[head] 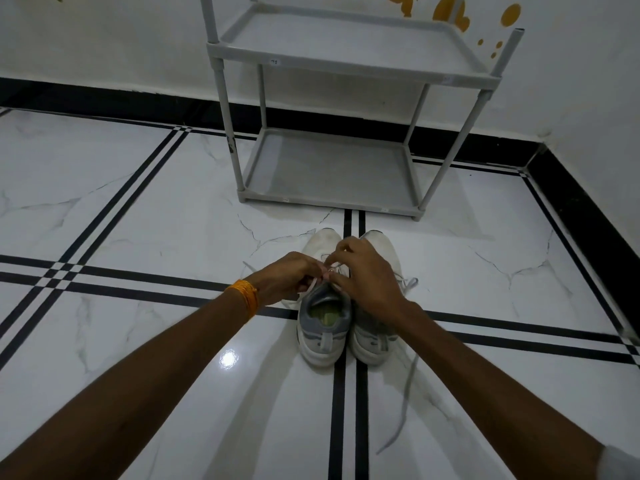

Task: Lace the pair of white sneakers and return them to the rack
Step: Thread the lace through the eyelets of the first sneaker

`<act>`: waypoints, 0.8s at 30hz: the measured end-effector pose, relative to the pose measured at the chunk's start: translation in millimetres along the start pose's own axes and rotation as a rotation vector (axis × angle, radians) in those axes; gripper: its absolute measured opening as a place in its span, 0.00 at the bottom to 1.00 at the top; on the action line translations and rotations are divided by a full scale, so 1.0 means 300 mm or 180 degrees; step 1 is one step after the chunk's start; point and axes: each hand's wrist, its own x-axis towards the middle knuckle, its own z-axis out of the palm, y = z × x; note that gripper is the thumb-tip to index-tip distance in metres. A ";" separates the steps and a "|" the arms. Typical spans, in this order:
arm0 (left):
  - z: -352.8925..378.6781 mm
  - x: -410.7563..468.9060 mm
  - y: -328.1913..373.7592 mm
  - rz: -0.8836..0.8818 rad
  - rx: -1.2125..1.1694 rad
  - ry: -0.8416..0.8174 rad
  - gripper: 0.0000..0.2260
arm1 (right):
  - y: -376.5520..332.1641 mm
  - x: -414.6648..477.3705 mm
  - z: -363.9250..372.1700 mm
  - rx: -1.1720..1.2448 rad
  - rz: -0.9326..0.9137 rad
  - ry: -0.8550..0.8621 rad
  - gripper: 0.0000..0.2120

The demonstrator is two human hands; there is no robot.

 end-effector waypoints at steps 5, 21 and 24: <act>-0.015 0.005 0.001 0.0075 0.0027 0.0155 0.08 | -0.031 0.035 -0.022 -0.0848 -0.0309 -0.0336 0.08; -0.095 -0.018 -0.090 0.0816 0.0834 0.0950 0.06 | 0.127 -0.058 -0.033 -0.0019 0.0767 -0.0701 0.08; -0.106 -0.031 -0.088 0.1279 0.1315 0.1028 0.09 | 0.103 -0.042 -0.035 0.0007 0.0914 -0.0623 0.09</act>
